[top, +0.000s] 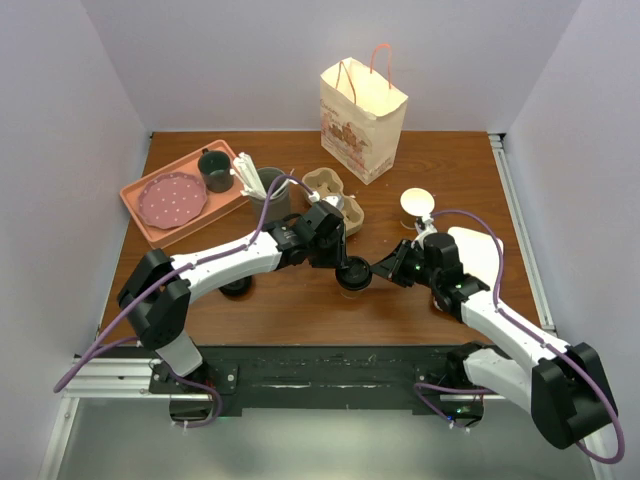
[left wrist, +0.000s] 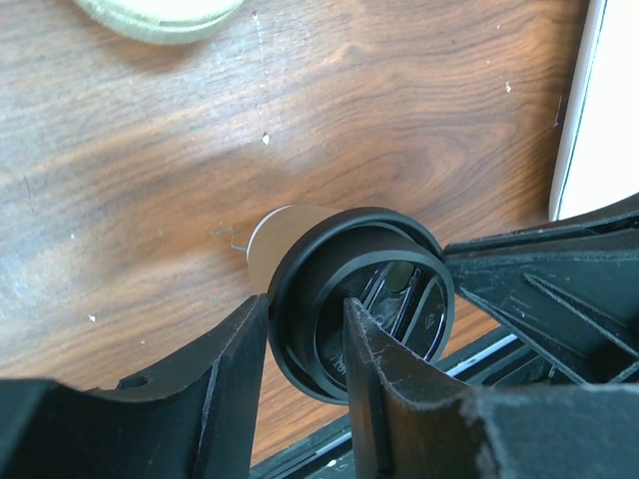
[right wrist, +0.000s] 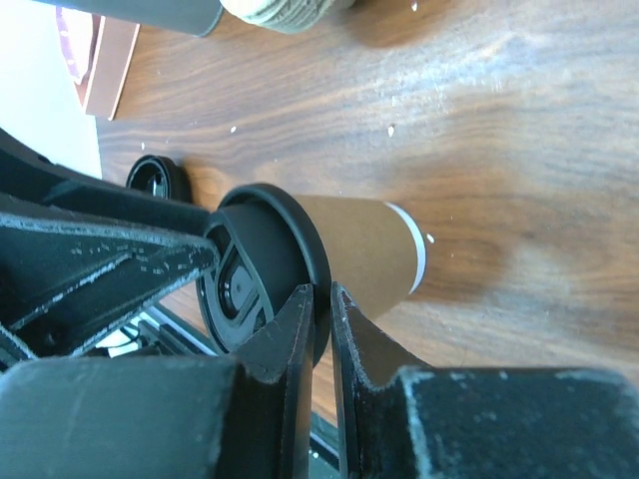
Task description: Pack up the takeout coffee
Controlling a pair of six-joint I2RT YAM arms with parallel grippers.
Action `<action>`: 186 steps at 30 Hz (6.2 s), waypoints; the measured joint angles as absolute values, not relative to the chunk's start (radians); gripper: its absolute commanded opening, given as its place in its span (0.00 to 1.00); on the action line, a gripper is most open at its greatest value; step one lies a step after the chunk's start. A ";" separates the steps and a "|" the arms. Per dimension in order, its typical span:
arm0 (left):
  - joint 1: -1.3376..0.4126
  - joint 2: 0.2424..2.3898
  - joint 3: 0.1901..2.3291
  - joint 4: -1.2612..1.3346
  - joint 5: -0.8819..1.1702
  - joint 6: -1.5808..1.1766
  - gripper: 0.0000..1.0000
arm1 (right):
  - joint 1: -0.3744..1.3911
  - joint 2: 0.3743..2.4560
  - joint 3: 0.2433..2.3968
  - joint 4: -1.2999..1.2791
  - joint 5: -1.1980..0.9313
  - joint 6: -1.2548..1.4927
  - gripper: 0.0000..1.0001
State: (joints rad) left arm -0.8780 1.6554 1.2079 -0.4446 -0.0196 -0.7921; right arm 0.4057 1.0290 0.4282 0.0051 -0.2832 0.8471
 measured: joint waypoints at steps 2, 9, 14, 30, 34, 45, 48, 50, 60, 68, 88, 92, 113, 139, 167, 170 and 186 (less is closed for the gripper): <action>-0.883 1.646 1.196 -0.444 -0.025 -0.805 0.40 | 0.406 1.044 0.427 0.031 -0.282 0.843 0.12; -0.908 1.582 1.115 -0.425 -0.033 -0.882 0.40 | 0.406 1.172 0.439 0.201 -0.287 0.818 0.13; -0.911 1.553 1.078 -0.411 -0.034 -0.926 0.40 | 0.407 1.229 0.500 0.194 -0.318 0.764 0.16; -0.923 1.591 1.121 -0.430 -0.011 -0.942 0.40 | 0.415 1.091 0.686 -0.324 -0.153 0.707 0.36; -0.923 1.594 1.127 -0.437 -0.012 -0.941 0.40 | 0.415 1.070 0.689 -0.374 -0.151 0.745 0.34; -0.924 1.608 1.151 -0.458 -0.010 -0.932 0.40 | 0.413 0.998 0.598 -0.360 -0.192 0.876 0.31; -0.924 1.610 1.153 -0.462 -0.010 -0.932 0.40 | 0.413 0.986 0.580 -0.339 -0.204 0.893 0.31; -0.924 1.611 1.154 -0.462 -0.010 -0.931 0.40 | 0.413 0.977 0.566 -0.326 -0.210 0.904 0.30; -0.924 1.612 1.155 -0.462 -0.007 -0.932 0.40 | 0.411 0.939 0.522 -0.289 -0.229 0.940 0.27; -0.924 1.617 1.161 -0.464 -0.007 -0.932 0.39 | 0.409 0.897 0.459 -0.220 -0.236 0.997 0.20; -0.926 1.617 1.152 -0.465 -0.014 -0.966 0.39 | 0.405 0.865 0.264 0.097 -0.234 1.097 0.13; -0.926 1.617 1.153 -0.470 -0.016 -0.970 0.39 | 0.405 0.863 0.254 0.123 -0.235 1.097 0.22; -0.949 1.670 1.289 -0.669 -0.047 -0.965 0.40 | 0.413 0.813 0.526 -0.376 -0.245 0.898 0.27; -0.949 1.749 1.390 -0.709 -0.061 -0.939 0.40 | 0.413 0.915 0.476 -0.269 -0.321 0.916 0.25; -0.948 1.745 1.381 -0.702 -0.080 -0.941 0.41 | 0.421 0.929 0.431 -0.183 -0.273 0.955 0.23; -0.949 1.757 1.411 -0.731 -0.079 -0.939 0.45 | 0.426 0.949 0.508 -0.279 -0.246 0.910 0.29; -0.907 1.798 1.610 -0.905 -0.074 -0.886 0.48 | 0.423 1.071 0.807 -0.502 -0.178 0.744 0.32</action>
